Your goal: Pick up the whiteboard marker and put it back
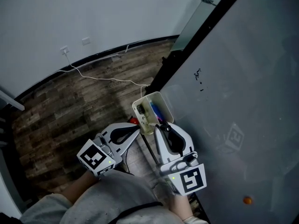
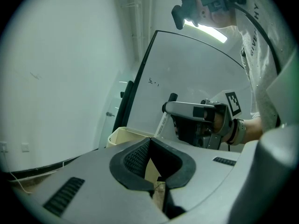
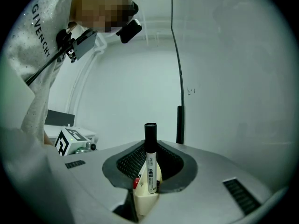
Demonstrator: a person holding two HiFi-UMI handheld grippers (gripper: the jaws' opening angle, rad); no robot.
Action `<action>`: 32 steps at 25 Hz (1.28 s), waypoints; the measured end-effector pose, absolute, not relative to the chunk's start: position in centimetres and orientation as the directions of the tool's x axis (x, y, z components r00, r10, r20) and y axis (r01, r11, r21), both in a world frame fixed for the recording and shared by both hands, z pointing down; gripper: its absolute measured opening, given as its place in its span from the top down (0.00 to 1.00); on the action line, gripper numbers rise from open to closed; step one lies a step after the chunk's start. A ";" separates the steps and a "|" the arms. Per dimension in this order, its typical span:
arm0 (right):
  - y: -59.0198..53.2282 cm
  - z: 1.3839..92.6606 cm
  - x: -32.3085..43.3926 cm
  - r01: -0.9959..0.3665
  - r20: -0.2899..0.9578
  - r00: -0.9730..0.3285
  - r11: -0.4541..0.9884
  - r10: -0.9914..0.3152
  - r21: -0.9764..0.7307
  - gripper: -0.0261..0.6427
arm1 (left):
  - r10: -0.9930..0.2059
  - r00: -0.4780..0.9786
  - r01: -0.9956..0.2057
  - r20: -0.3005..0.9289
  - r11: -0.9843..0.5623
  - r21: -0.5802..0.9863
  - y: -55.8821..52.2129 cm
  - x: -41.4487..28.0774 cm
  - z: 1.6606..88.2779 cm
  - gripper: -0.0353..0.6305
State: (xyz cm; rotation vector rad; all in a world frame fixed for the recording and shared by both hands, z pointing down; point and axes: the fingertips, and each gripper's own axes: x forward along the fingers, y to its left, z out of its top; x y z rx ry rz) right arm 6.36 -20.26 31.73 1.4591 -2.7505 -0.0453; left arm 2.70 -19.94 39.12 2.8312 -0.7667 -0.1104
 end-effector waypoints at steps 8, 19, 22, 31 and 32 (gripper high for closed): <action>-20.6 30.4 6.1 -0.816 -0.017 -0.578 0.577 -0.816 0.039 0.84 | -0.508 0.861 -0.492 -0.028 -0.845 0.209 -20.4 2.7 38.4 0.92; -20.1 28.3 5.5 -0.793 -0.051 -0.609 0.608 -0.791 0.042 0.84 | -0.510 0.859 -0.493 -0.036 -0.845 0.209 -20.4 2.7 38.0 0.92; -19.9 28.3 5.7 -0.797 -0.040 -0.603 0.601 -0.796 0.054 0.84 | -0.511 0.859 -0.493 -0.037 -0.844 0.212 -20.2 2.7 38.0 0.92; -20.2 26.9 5.6 -0.808 -0.067 -0.588 0.585 -0.806 0.061 0.84 | -0.514 0.857 -0.495 -0.033 -0.840 0.222 -20.0 2.6 38.1 0.92; -20.3 26.7 5.6 -0.807 -0.069 -0.591 0.588 -0.804 0.061 0.84 | -0.514 0.857 -0.495 -0.033 -0.840 0.223 -20.0 2.6 38.1 0.92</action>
